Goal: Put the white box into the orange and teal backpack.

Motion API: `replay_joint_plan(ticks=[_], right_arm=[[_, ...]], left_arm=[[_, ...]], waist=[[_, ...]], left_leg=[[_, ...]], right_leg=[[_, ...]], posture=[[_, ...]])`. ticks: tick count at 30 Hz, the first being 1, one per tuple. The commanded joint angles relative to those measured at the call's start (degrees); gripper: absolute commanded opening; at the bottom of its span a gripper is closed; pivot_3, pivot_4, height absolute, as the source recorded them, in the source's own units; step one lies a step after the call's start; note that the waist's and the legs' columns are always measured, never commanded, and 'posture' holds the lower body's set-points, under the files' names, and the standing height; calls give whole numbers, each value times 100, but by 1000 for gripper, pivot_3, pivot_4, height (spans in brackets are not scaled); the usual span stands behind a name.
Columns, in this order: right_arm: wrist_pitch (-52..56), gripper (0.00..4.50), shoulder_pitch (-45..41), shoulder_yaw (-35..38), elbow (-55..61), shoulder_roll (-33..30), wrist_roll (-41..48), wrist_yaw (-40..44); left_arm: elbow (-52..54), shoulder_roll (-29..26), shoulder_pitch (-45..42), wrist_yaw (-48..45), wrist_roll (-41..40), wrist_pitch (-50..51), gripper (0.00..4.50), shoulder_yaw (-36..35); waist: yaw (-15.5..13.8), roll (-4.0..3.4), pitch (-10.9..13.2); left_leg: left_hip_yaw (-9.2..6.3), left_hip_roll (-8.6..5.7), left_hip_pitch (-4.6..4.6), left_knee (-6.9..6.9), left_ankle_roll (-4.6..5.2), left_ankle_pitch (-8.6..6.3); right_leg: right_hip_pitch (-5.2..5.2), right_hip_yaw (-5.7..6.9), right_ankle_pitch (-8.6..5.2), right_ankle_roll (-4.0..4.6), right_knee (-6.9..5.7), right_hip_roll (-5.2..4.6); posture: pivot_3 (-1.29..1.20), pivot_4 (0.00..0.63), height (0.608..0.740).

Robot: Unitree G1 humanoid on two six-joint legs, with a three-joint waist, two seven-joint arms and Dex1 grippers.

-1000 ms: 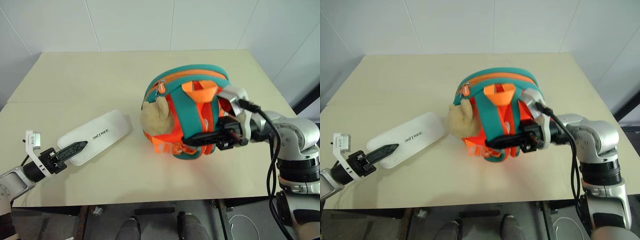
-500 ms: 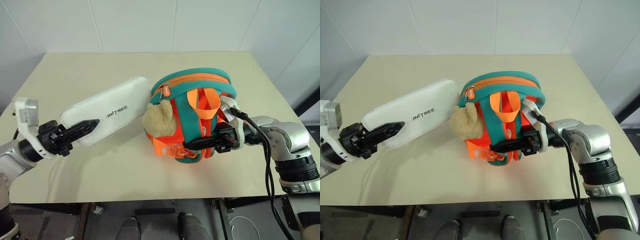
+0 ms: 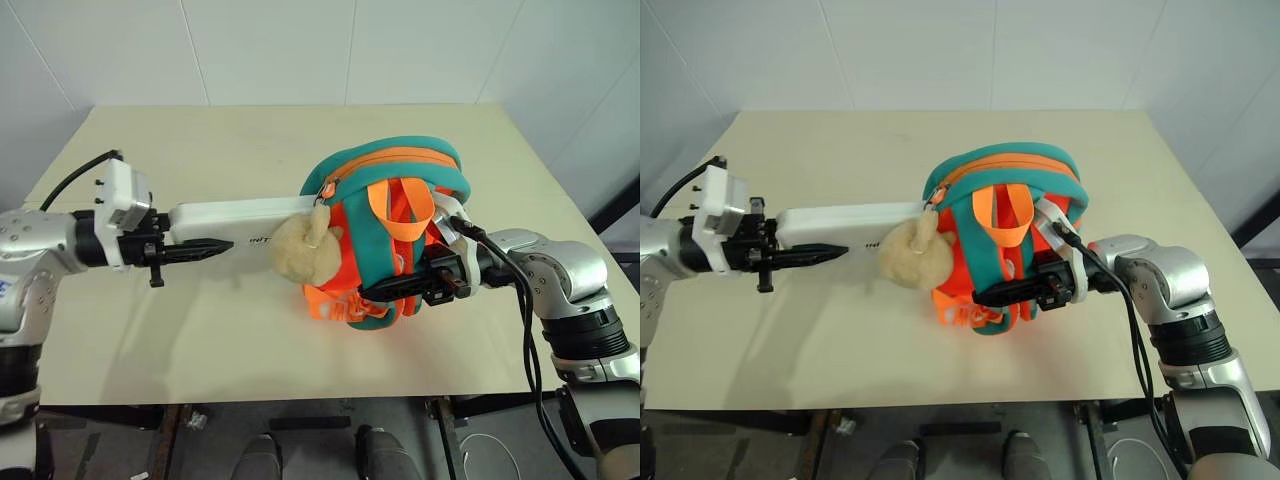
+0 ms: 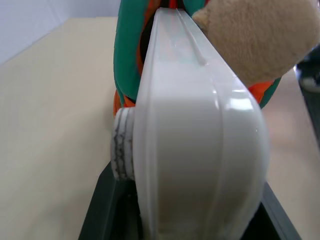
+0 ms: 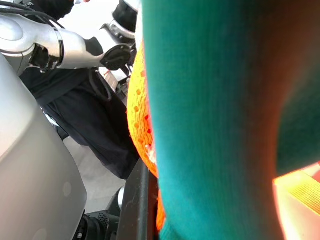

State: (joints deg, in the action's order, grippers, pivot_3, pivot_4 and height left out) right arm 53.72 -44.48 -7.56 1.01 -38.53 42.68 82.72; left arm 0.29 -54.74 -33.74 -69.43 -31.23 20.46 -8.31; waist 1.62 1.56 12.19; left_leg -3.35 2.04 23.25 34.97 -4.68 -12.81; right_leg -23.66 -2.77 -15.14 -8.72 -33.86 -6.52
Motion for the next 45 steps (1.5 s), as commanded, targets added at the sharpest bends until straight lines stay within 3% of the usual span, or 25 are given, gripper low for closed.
replay_joint_plan(ticks=[1, 4, 8, 11, 17, 18, 22, 26, 33, 37, 41, 45], right_arm=[[-77, 13, -126, 10, 65, 46, 34, 56], [-151, 13, -173, -22, 4, 109, -28, 63], [-250, 13, -205, -21, -57, 197, -76, 24], [-311, 13, -158, 36, -35, 277, -70, -109], [-262, 13, 10, 132, 193, 326, 21, -308], [-252, 13, 23, 144, 214, 330, 25, -321], [-261, 0, 140, 210, 229, 302, 7, -390], [-323, 0, 103, 179, 127, 347, -53, -419], [-527, 0, -15, 59, -284, 417, -297, -414], [-603, 0, -74, 38, -438, 458, -389, -369], [-657, 0, -111, 20, -537, 492, -456, -338], [-709, 0, -159, -6, -624, 552, -531, -331]], left_arm=[[-640, 176, -937, -378, 847, -425, 1227, 889], [-1435, 926, -2058, -302, 1387, -525, 1227, 1580], [-2000, 1860, -2766, -272, 1517, -47, 1227, 1966], [-2128, 2621, -2856, -11, 1662, 189, 1227, 2226], [-2124, 3121, -2628, 496, 1823, 302, 1227, 2062], [-2098, 3121, -2610, 513, 1825, 347, 1227, 2034], [-1637, 2684, -2427, 393, 1428, 548, 2562, 1442], [-1156, 1979, -2000, -642, 950, -24, 3759, 1025], [-1200, 984, -1512, -1059, 979, -441, 3759, 577], [-684, 601, -1127, -1090, 705, -184, 3759, 295], [-3, 606, -745, -873, 381, 139, 3759, 155], [528, 1033, -702, -333, 28, 495, 3759, 169]], waist=[[-9, 0, 0], [-44, 0, 0], [-7, 0, 0], [15, -3, 2], [-24, -5, 2], [-33, -5, 2], [27, -5, 3], [127, -9, 5], [118, -9, 5], [119, -9, 6], [117, -9, 6], [105, -9, 6]], left_leg=[[-1, 0, 0, 1, 0, 0], [-5, -1, 1, 11, 4, 2], [-6, -3, 6, 16, 8, 3], [-4, -3, 7, 11, 17, -3], [-5, -4, 5, 11, 14, -10], [-6, -6, 5, 14, 15, -10], [-7, -10, 4, 21, 15, -12], [-6, -7, -1, 13, 13, -11], [-6, -7, -2, 17, 10, -13], [-7, -7, -2, 16, 11, -13], [-7, -7, -1, 15, 11, -16], [-8, -7, -2, 18, 12, -16]], right_leg=[[0, 1, 6, -11, -2, 1], [9, 3, 21, -39, -5, 2], [11, -1, 37, -69, -1, 2], [2, -6, 27, -77, -9, 3], [-4, -8, -8, -86, -55, 2], [-2, -8, -9, -87, -54, 0], [-1, -11, -8, -89, -40, -1], [-11, -15, -14, -79, -58, 2], [-7, -13, -18, -77, -60, 0], [-8, -13, -19, -76, -62, 1], [-7, -13, -19, -76, -62, 1], [-7, -13, -20, -76, -69, 1]], posture=[[0, 150, 740], [0, 150, 740], [0, 150, 740], [0, 150, 740], [0, 150, 740], [0, 150, 740], [0, 150, 740], [0, 150, 740], [0, 150, 740], [0, 150, 740], [0, 150, 740], [0, 150, 740]])
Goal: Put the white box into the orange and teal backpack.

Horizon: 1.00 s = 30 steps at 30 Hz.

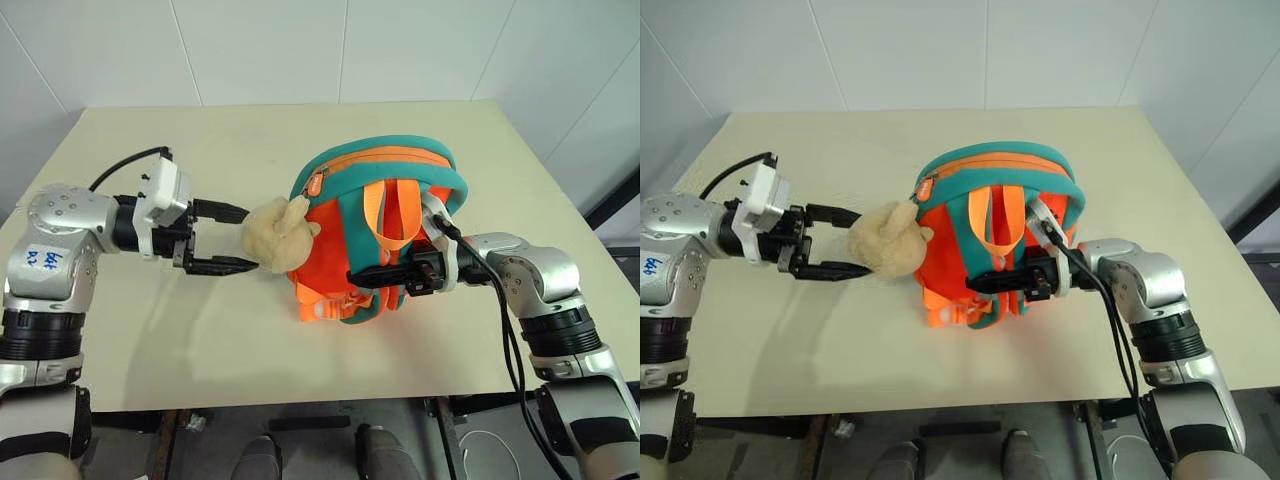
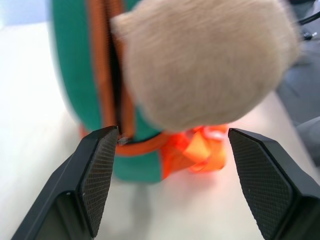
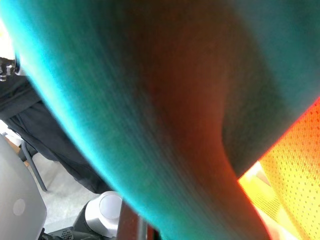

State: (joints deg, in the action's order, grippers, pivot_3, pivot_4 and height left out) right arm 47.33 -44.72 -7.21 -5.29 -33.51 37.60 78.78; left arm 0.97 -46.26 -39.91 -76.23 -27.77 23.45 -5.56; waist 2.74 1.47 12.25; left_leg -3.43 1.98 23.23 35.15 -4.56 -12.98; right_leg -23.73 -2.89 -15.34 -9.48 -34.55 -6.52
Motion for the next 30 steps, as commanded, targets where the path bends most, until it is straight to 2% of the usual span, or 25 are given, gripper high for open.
replay_joint_plan(ticks=[1, 4, 5, 7, 13, 15, 17, 21, 23, 26, 30], right_arm=[[-78, 0, -141, -46, 0, 61, -38, 65], [-89, 0, -171, -52, -39, 117, -70, 50], [-87, 0, -166, -50, -32, 130, -70, 40], [-75, 0, -139, -44, 5, 140, -62, 18], [-8, 0, 39, 30, 200, 128, 4, -102], [18, 0, 92, 58, 263, 131, 31, -154], [44, 0, 126, 79, 318, 127, 54, -194], [89, 0, 199, 149, 411, 89, 79, -275], [120, 0, 250, 208, 478, 70, 104, -333], [152, 0, 320, 250, 580, 63, 137, -408], [285, 0, 477, 413, 837, 92, 287, -691]], left_arm=[[513, 313, -127, 449, -315, 208, 3759, -37], [438, 769, -366, 700, -394, 291, 3759, 101], [369, 907, -460, 817, -435, 330, 3579, 76], [307, 1052, -546, 923, -477, 360, 3175, 17], [167, 1150, -557, 1179, -509, 225, 1387, -234], [122, 1004, -497, 1160, -501, 259, 895, -309], [99, 744, -409, 1053, -484, 401, 589, -346], [-301, -413, -81, 404, -169, 636, 438, -223], [-881, -752, -37, 294, 183, 218, 438, -130], [-1552, -729, -78, 279, 531, -362, 438, 55], [-2593, -46, -152, 553, 1120, -1364, 438, 492]], waist=[[-13, 0, 0], [-49, 0, 0], [-57, 0, 0], [-53, 0, 0], [-71, 0, 0], [-79, 0, 0], [-75, 0, 0], [-9, 0, 0], [19, 0, 0], [16, 0, 0], [-70, 0, -2]], left_leg=[[-1, 0, 0, 1, 0, 0], [-1, 0, -6, 4, -1, 1], [-3, 0, -6, 5, -2, 2], [-3, 0, -7, 7, -3, 3], [-3, 0, -6, 6, -3, 3], [-3, 0, -7, 6, -3, 3], [-3, 0, -7, 6, -3, 3], [-2, 0, -10, 0, -4, 2], [-3, 0, -11, -4, -5, 1], [-2, 0, -13, -2, -4, 1], [-2, 0, -15, 0, -4, 1]], right_leg=[[0, 0, 0, 0, -3, 0], [1, -1, 0, 0, -13, 1], [1, 0, 1, 1, -15, 2], [1, -1, 3, 2, -17, 2], [1, -1, 2, 2, -14, 2], [1, 0, 2, 2, -13, 2], [0, 0, 2, 2, -13, 2], [0, -1, 0, 6, -13, 3], [-1, 0, -3, 8, -14, 3], [2, 1, -4, 10, -13, 1], [4, 2, -3, 11, -16, 1]], posture=[[0, 150, 740], [0, 150, 740], [0, 150, 740], [0, 150, 740], [0, 150, 740], [0, 150, 740], [0, 150, 740], [0, 150, 740], [0, 150, 740], [0, 150, 740], [0, 150, 740]])
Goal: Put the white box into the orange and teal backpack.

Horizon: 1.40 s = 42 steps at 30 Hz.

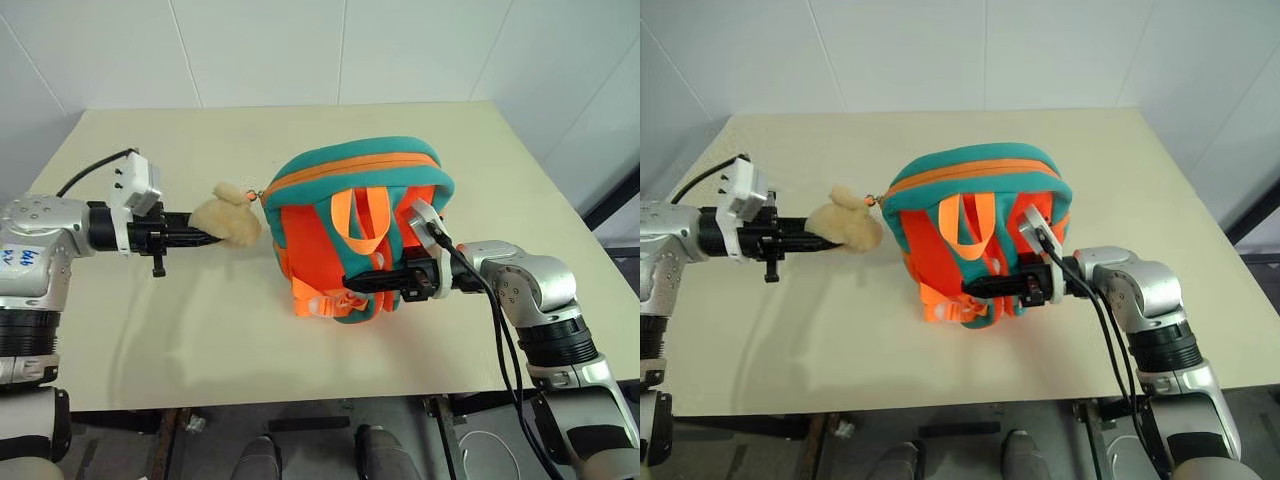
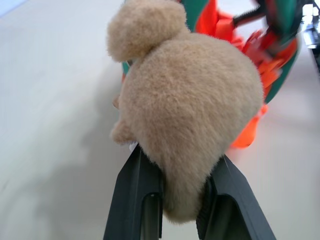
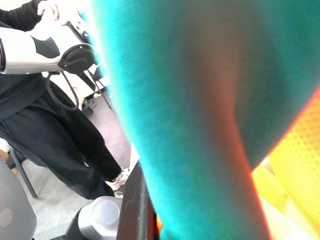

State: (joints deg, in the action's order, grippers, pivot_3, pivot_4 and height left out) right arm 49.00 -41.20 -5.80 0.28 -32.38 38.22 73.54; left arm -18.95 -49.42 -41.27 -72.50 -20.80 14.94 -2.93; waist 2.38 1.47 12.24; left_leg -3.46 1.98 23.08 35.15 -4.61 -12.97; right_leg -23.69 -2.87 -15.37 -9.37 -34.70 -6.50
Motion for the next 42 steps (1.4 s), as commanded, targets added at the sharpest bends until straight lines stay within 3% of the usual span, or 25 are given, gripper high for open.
replay_joint_plan(ticks=[1, 9, 14, 20, 26, 28, 34, 42], right_arm=[[171, 0, 175, 320, 360, -22, 293, -236], [406, 0, 540, 481, 812, 16, 633, -673], [500, 0, 635, 543, 877, 25, 690, -975], [-226, 1942, 1053, 627, 1088, -175, 351, -1009], [-1052, 4000, 1428, 1361, 937, -677, -51, -1257], [-1250, 4476, 1530, 1463, 799, -872, -160, -1162], [-2122, 4476, 1863, 1727, 188, -1374, -657, -891], [-3583, 4476, 1952, 1675, -993, -1575, -1610, -969]], left_arm=[[-742, 472, -44, 185, 458, -602, 438, 306], [-2689, 1967, -460, 720, 1140, -1824, 438, 740], [-2217, 1974, -57, 319, 1236, -1887, 438, 933], [-413, 1351, 533, 371, 516, -822, 2391, 259], [1625, 479, 2040, 578, 79, 22, 4303, -496], [1892, 341, 2413, 666, -12, 145, 4500, -723], [2902, 284, 3334, 1030, -412, 513, 4500, -1365], [2962, 315, 3266, 1368, -354, 189, 4500, -1544]], waist=[[-59, 1, 0], [-122, 4, -2], [-223, 3, -5], [-199, 4, -5], [-79, 2, -4], [-78, 2, -4], [-84, 2, -3], [-72, 2, -3]], left_leg=[[0, 0, 0, 0, 0, 0], [-1, -2, 7, 6, 1, -1], [-1, -2, 1, 14, 1, 0], [-1, -2, 9, 7, 3, -6], [1, 0, 10, -5, 2, -9], [1, 0, 8, -5, 4, -10], [5, 3, 6, -2, 5, -10], [18, 3, 5, -1, 16, -1]], right_leg=[[0, 0, 0, 0, 0, 0], [1, 2, 3, -4, 4, -2], [12, 2, 10, -5, 9, -3], [10, 3, 9, -5, 24, -2], [3, 0, 3, -3, 27, -4], [4, 1, 2, 0, 29, -3], [14, 1, -13, 37, 58, -4], [18, -3, -3, 85, 88, -5]], posture=[[0, 150, 740], [0, 150, 740], [0, 150, 740], [0, 150, 740], [0, 150, 740], [0, 150, 740], [0, 150, 740], [0, 150, 740]])
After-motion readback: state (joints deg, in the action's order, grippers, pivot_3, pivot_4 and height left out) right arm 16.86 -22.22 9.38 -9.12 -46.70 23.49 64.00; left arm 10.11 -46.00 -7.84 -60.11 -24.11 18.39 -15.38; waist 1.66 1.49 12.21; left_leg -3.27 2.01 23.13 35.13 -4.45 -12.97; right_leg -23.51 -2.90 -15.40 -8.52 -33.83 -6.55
